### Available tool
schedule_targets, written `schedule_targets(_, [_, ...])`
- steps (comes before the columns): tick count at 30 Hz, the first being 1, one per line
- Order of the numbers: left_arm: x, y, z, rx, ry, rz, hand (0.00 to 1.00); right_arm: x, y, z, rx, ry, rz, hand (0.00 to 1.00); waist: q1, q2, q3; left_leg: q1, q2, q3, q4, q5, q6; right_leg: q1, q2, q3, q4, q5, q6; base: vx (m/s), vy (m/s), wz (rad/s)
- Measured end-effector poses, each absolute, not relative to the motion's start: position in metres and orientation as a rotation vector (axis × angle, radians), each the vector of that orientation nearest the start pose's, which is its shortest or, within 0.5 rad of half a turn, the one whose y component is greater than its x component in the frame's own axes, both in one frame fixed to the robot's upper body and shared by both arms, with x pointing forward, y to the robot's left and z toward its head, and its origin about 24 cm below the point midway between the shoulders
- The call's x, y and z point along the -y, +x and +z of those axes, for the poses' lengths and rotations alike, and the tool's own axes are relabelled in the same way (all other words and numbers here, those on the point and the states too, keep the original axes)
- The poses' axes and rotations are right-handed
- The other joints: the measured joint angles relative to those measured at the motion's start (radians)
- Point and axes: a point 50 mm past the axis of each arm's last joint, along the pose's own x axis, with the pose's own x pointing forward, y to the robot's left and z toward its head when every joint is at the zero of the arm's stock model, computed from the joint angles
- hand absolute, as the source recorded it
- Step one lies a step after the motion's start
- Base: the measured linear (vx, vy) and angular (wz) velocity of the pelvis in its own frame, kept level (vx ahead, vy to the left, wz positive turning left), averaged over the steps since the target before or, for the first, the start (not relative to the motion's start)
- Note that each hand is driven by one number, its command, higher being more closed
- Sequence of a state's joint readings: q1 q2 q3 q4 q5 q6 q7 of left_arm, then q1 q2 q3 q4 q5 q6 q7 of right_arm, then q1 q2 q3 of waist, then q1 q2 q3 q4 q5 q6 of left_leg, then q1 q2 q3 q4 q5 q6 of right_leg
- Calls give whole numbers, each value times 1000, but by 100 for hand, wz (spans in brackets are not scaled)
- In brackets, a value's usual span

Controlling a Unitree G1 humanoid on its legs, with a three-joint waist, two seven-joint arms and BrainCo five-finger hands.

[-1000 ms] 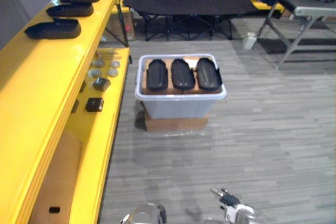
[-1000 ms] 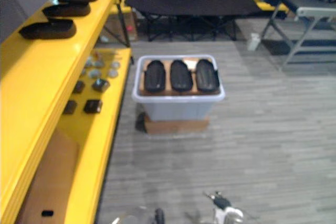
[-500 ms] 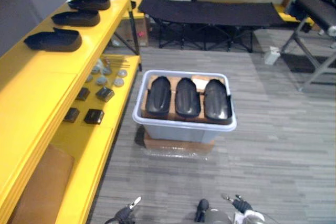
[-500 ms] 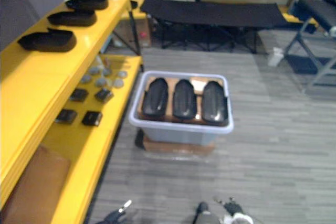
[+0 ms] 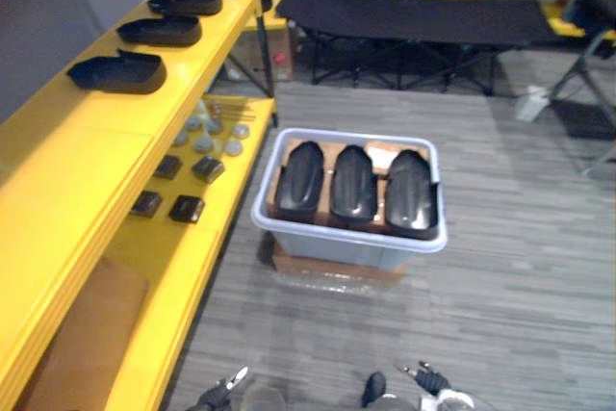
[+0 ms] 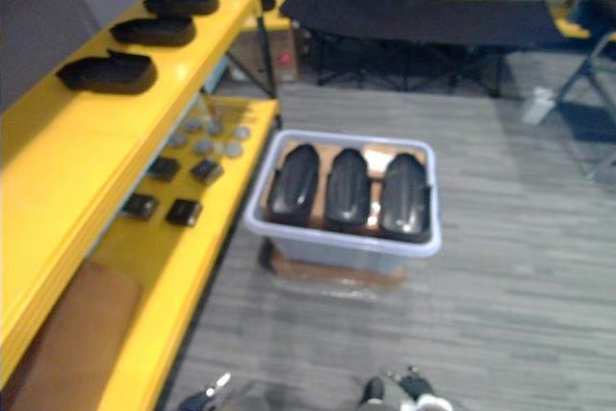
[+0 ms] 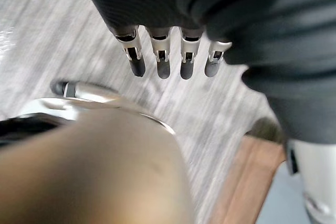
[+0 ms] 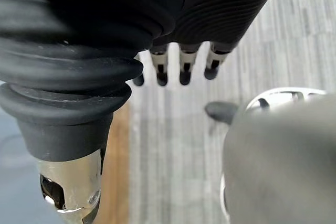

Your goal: Walk over and take plastic housings, then place them on the shelf

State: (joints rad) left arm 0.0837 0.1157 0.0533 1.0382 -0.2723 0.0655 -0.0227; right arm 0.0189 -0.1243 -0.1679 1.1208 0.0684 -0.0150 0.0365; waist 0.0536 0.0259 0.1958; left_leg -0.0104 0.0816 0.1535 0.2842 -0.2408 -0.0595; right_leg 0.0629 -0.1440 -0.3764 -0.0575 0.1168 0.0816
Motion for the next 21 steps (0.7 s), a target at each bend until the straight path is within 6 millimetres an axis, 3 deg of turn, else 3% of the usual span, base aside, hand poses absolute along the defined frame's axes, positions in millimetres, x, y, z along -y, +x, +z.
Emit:
schedule_targets(3, [-213, 90, -161, -1182, -70, 205, 0, 206, 103, -161, -1101, 114, -247, 0, -5, -46, -7, 33, -52, 20, -58, 7, 21, 3, -39, 29, -8, -2, 16, 29, 142, -9])
schedule_targets(8, [-216, 86, -162, -1226, -83, 243, 0, 205, 99, -161, -1105, 100, -226, 0, -11, -63, -23, 65, -90, 26, -105, 8, 46, 8, -67, 32, -3, -13, 30, 120, 101, -2])
schedule_targets(10, [-215, 86, -162, -1239, -90, 246, 0, 206, 101, -161, -1094, 102, -237, 0, -12, -56, -21, 76, -91, 22, -106, 2, 51, -13, -78, 25, 69, -43, 35, 167, 53, 8])
schedule_targets(12, [-213, 84, -163, -1253, -80, 228, 0, 206, 105, -159, -1074, 121, -261, 0, -12, -37, -9, 113, -79, 21, -113, 2, 52, -53, -89, 25, 207, -83, 12, 103, 44, 1])
schedule_targets(14, [-208, 79, -166, -1277, -59, 204, 0, 202, 112, -157, -1035, 130, -265, 0, -12, -23, -2, 169, -50, 18, -111, 2, 52, -115, -110, 20, 420, -121, -5, 83, 34, -2])
schedule_targets(15, [-209, 80, -165, -1276, -56, 202, 0, 201, 113, -156, -1021, 125, -263, 0, -15, -16, 0, 177, -44, 17, -110, 2, 52, -123, -106, 20, 440, -152, -1, 114, 12, 6])
schedule_targets(16, [-211, 78, -165, -1284, -51, 207, 0, 198, 116, -155, -1003, 120, -252, 0, -15, -28, -3, 195, -37, 16, -109, 1, 49, -122, -67, 20, 384, -189, -3, 123, -15, 11])
schedule_targets(17, [-217, 77, -165, -1285, -41, 213, 0, 194, 116, -155, -995, 116, -234, 0, -16, -57, -10, 202, -47, 15, -107, -9, 36, -115, -31, 21, 298, -124, -25, 87, -66, 12])
schedule_targets(18, [-220, 75, -164, -1290, -34, 219, 0, 193, 115, -156, -994, 115, -233, 0, -17, -72, -9, 208, -59, 10, -104, -17, 32, -111, -35, 1, 284, -120, -35, 101, -69, -2])
schedule_targets(19, [-219, 75, -165, -1292, -38, 217, 0, 197, 114, -156, -997, 97, -235, 0, -12, -51, -9, 220, -43, 9, -104, -33, 29, -94, -24, 2, 270, -121, -19, 98, -40, -5])
schedule_targets(21, [-211, 76, -166, -1288, -51, 196, 0, 197, 114, -155, -992, 77, -217, 0, -18, -39, -14, 218, -37, 7, -105, -38, 24, -92, -15, 4, 259, -120, -19, 105, 8, -7])
